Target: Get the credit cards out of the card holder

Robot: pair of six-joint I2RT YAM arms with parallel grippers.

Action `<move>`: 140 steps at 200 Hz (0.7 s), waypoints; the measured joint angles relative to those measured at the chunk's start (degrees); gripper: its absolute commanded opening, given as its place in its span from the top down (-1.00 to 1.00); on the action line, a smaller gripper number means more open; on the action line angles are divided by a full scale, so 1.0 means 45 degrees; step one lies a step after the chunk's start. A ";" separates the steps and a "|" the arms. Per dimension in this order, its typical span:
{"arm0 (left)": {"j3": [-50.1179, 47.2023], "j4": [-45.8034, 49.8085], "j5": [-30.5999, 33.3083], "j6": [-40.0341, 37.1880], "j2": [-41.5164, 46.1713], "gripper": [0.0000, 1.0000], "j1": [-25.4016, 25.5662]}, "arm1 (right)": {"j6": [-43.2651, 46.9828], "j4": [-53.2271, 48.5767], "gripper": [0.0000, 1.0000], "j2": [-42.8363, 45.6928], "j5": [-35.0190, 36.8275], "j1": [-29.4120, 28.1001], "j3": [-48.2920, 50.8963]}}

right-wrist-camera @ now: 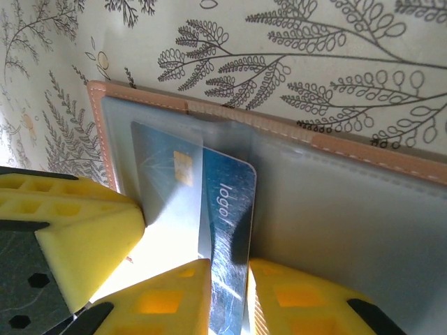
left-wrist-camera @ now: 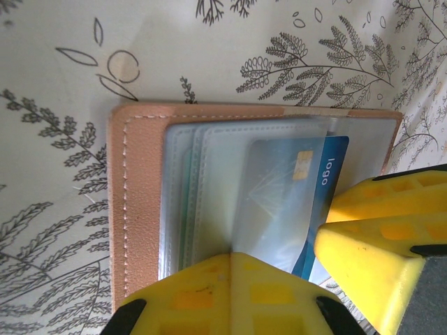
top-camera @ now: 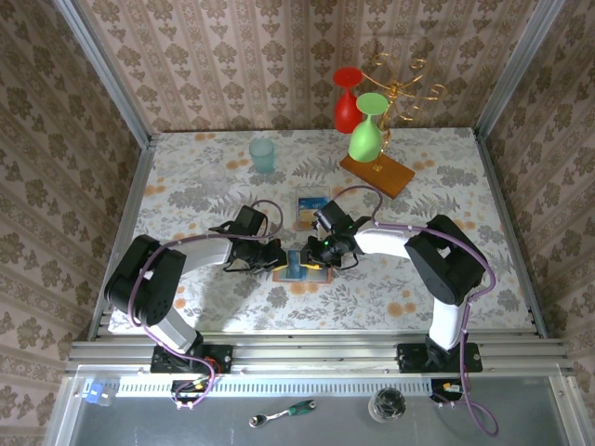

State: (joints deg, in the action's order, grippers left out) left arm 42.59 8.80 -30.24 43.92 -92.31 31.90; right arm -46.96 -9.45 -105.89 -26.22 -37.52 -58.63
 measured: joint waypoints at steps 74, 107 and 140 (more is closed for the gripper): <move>0.0000 0.0000 0.0005 0.0000 0.0000 1.00 0.0000 | -0.0335 0.0738 0.66 0.0000 -0.0374 0.0092 0.0287; 0.0000 0.0000 0.0005 -0.0005 0.0000 1.00 0.0000 | -0.0369 0.0874 0.69 0.0019 -0.0379 0.0155 0.0418; 0.0000 0.0005 0.0010 -0.0005 0.0000 1.00 0.0000 | -0.0330 0.0874 0.70 0.0248 -0.0374 0.0277 0.0588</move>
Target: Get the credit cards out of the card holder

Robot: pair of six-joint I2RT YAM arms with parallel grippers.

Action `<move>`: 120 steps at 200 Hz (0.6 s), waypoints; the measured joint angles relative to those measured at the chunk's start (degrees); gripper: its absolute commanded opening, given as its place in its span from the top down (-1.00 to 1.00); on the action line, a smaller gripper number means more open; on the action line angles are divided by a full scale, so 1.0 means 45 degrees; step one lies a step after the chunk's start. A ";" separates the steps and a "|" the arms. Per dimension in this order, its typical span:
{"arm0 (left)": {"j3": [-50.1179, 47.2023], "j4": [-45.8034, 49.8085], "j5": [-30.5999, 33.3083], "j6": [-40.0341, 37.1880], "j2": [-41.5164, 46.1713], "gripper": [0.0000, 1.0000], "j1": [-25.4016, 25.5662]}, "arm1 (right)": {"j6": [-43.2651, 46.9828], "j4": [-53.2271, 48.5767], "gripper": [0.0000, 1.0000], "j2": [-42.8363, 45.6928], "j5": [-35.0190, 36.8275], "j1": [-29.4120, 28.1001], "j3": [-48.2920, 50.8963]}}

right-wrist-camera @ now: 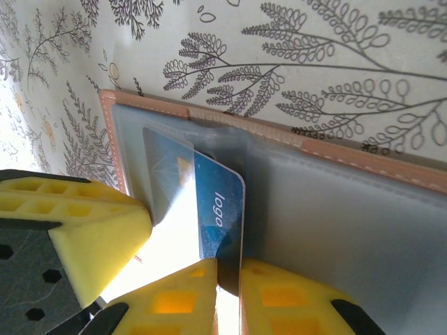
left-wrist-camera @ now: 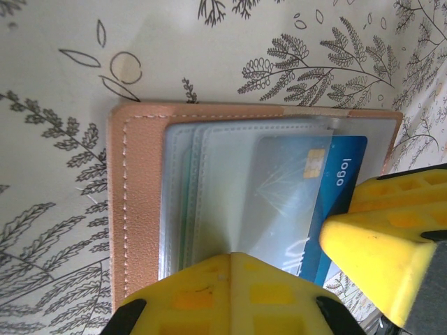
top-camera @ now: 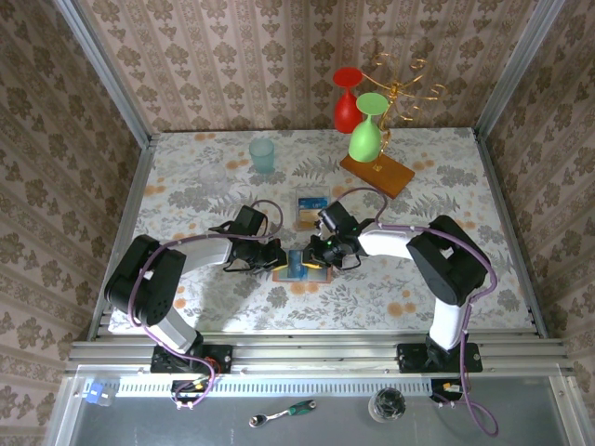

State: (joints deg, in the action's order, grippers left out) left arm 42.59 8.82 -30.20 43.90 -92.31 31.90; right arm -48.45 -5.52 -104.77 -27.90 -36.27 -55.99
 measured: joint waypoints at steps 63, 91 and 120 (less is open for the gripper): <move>0.0000 0.0005 0.0000 0.0000 0.0005 1.00 -0.0015 | 0.0068 -0.0209 0.71 0.0437 0.0015 0.0165 0.0141; 0.0000 0.0029 0.0005 0.0000 0.0015 1.00 -0.0015 | 0.0136 -0.0393 0.73 0.0622 0.0053 0.0248 0.0180; 0.0000 0.0053 0.0010 0.0005 0.0044 1.00 -0.0015 | 0.0316 -0.0699 0.75 0.0976 0.0078 0.0418 0.0219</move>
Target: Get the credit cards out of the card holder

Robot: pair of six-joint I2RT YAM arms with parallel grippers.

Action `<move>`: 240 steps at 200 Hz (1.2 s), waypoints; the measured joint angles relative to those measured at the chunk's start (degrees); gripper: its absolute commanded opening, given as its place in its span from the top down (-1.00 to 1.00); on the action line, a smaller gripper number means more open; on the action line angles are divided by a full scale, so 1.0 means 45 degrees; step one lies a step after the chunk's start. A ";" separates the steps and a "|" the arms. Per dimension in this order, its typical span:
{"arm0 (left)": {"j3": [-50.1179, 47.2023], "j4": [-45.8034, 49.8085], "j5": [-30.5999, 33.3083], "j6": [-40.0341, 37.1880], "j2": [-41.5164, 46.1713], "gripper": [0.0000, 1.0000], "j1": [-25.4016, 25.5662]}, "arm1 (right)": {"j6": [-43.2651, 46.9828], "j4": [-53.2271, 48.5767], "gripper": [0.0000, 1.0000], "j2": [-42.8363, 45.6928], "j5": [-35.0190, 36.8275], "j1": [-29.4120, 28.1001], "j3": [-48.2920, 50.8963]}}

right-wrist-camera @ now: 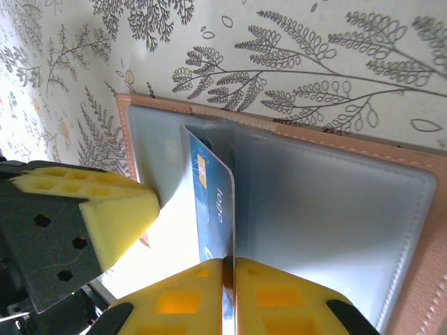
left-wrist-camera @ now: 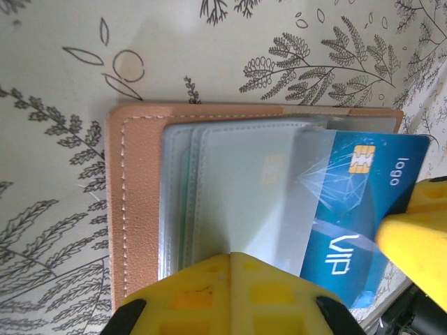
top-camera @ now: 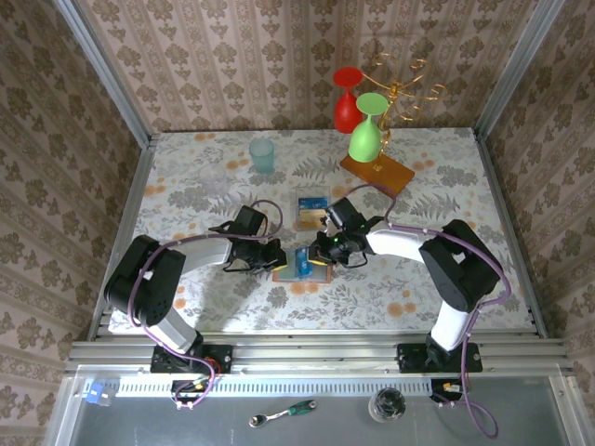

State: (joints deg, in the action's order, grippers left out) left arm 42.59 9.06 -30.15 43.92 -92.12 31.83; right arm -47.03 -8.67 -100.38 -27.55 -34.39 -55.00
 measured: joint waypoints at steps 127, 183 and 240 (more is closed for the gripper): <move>-0.0005 0.0117 -0.0005 0.0000 0.0899 0.85 -0.0029 | 0.3254 -0.3060 0.86 0.0889 0.0797 0.0505 -0.1185; -0.0015 0.0253 0.0126 0.0000 0.1647 0.84 -0.0423 | 0.8009 -0.5566 0.88 0.0695 0.1666 0.0515 -0.3852; -0.0015 0.0505 0.0209 0.0000 0.1647 0.86 -0.0350 | 1.3177 -0.7805 0.93 -0.0719 0.2730 0.0500 -0.6727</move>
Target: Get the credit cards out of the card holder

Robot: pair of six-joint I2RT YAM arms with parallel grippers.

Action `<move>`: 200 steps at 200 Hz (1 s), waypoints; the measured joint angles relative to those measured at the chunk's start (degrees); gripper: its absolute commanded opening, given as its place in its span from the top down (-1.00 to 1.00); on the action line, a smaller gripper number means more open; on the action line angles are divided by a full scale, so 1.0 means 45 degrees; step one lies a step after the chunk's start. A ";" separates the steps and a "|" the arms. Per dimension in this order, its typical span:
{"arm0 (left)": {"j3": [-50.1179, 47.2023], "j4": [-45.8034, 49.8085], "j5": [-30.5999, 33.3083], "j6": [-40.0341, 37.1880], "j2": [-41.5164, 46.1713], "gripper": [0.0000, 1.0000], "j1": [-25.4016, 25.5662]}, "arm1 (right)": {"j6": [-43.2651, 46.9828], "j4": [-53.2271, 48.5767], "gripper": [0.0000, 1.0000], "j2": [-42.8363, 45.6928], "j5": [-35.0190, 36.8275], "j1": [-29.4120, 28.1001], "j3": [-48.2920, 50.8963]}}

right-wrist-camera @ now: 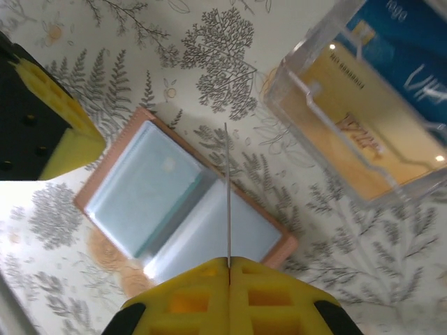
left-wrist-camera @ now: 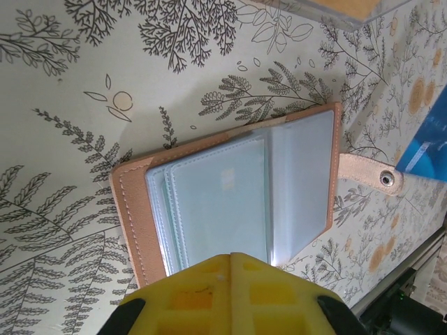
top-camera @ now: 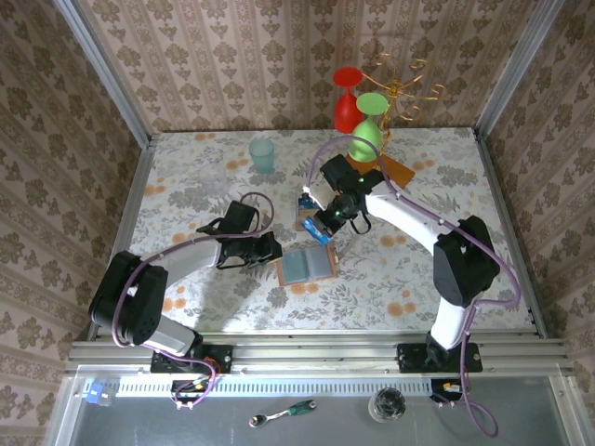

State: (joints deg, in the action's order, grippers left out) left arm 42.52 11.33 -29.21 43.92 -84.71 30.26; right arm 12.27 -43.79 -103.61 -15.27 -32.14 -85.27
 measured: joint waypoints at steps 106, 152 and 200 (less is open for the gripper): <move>-0.0024 0.0797 0.0942 -0.0160 -0.1093 1.00 0.0340 | 0.5693 -0.2322 0.94 -0.2817 0.2365 0.0029 -0.4551; -0.0024 0.1054 0.1156 -0.0403 -0.1190 1.00 0.0175 | 0.6572 -0.2871 0.94 -0.3667 0.2506 0.0257 -0.5819; 0.0102 0.1205 0.1141 -0.0631 -0.1297 1.00 -0.0083 | 0.7125 -0.3269 0.93 -0.4362 0.2759 0.0486 -0.6810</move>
State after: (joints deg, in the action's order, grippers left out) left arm 42.98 16.75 -24.08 41.08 -90.54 29.89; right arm 44.34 -58.50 -123.24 -2.85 -29.95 -115.92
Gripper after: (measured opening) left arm 0.064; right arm 0.065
